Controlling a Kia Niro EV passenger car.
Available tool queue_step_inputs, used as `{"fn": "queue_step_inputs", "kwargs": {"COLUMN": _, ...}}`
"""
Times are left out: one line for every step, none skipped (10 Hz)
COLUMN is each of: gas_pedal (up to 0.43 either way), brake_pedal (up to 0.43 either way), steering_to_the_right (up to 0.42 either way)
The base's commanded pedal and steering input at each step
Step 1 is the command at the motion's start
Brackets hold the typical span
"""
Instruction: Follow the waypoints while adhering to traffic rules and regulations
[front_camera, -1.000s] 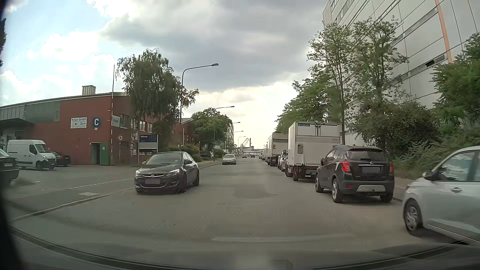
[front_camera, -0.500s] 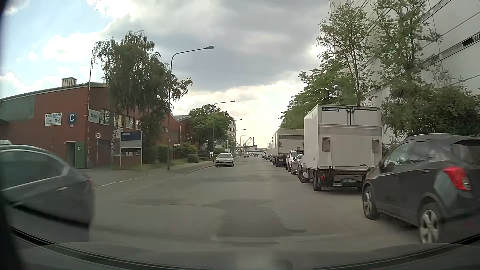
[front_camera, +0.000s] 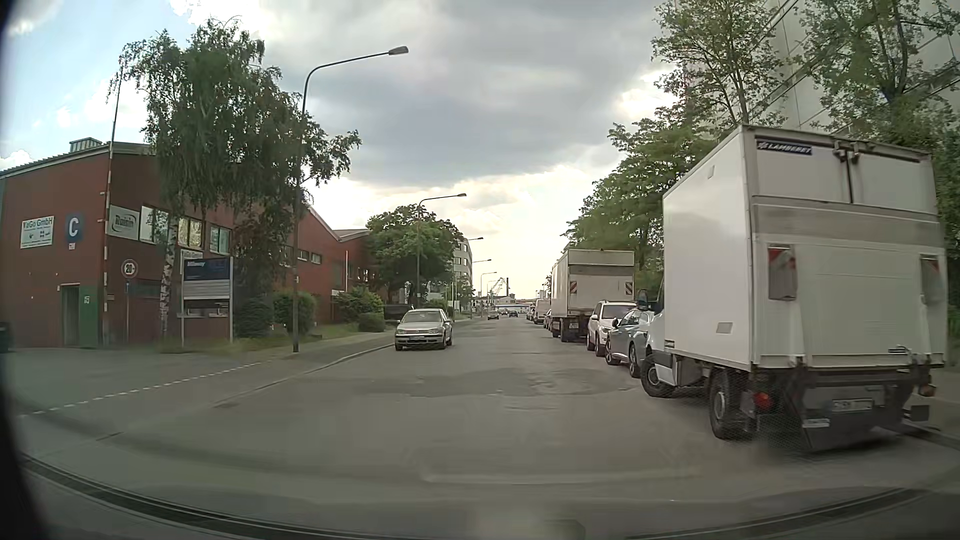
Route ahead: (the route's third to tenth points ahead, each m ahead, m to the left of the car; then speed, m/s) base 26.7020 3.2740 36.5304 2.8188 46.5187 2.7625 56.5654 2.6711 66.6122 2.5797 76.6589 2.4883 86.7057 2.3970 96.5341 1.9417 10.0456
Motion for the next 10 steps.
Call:
{"fn": "queue_step_inputs", "kwargs": {"gas_pedal": 0.087, "brake_pedal": 0.03, "steering_to_the_right": 0.001}}
{"fn": "queue_step_inputs", "kwargs": {"gas_pedal": 0.087, "brake_pedal": 0.03, "steering_to_the_right": 0.0}}
{"fn": "queue_step_inputs", "kwargs": {"gas_pedal": 0.087, "brake_pedal": 0.03, "steering_to_the_right": 0.0}}
{"fn": "queue_step_inputs", "kwargs": {"gas_pedal": 0.087, "brake_pedal": 0.03, "steering_to_the_right": 0.0}}
{"fn": "queue_step_inputs", "kwargs": {"gas_pedal": 0.087, "brake_pedal": 0.03, "steering_to_the_right": 0.0}}
{"fn": "queue_step_inputs", "kwargs": {"gas_pedal": 0.087, "brake_pedal": 0.03, "steering_to_the_right": 0.0}}
{"fn": "queue_step_inputs", "kwargs": {"gas_pedal": 0.087, "brake_pedal": 0.03, "steering_to_the_right": 0.001}}
{"fn": "queue_step_inputs", "kwargs": {"gas_pedal": 0.087, "brake_pedal": 0.03, "steering_to_the_right": 0.001}}
{"fn": "queue_step_inputs", "kwargs": {"gas_pedal": 0.087, "brake_pedal": 0.03, "steering_to_the_right": 0.0}}
{"fn": "queue_step_inputs", "kwargs": {"gas_pedal": 0.087, "brake_pedal": 0.03, "steering_to_the_right": 0.0}}
